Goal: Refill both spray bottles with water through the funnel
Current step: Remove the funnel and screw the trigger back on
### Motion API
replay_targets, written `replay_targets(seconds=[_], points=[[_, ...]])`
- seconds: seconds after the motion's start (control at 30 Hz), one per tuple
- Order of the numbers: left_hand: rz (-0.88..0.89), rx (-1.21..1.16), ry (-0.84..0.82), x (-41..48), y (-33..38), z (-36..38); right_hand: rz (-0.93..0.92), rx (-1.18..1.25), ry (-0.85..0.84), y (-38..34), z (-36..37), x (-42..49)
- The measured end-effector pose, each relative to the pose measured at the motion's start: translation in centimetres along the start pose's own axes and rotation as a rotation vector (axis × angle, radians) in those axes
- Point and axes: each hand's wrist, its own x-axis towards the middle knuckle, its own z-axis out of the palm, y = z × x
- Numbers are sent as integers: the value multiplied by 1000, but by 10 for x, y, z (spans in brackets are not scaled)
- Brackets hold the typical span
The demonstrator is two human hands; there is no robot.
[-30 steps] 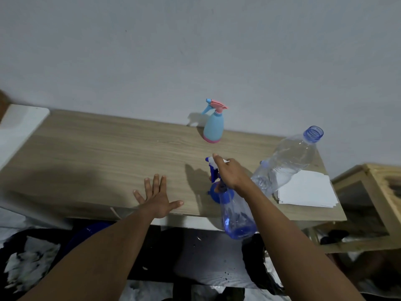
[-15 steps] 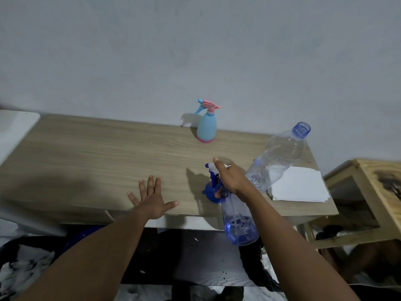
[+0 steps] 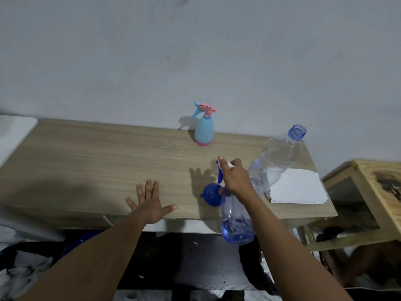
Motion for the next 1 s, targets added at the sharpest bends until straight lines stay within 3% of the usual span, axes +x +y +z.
replay_targets(seconds=[0.17,0.3,0.47,0.67,0.87,1.0], points=[[53,39,61,4,-1,-6,-172,285,9,-32,0,9],[47,78,34,15,-3,-18,-391,177,109,-63,9,32],[38,79,-8,23,-4,-19,-541,47,106,-101,28,71],[31,82,-8,27,-3,-18,-552,27,98,-141,61,119],[30,62,10,27,-3,-20,-526,-186,100,-166,92,157],[21,65,22,29,-3,-19,-486,-205,103,-178,101,174]])
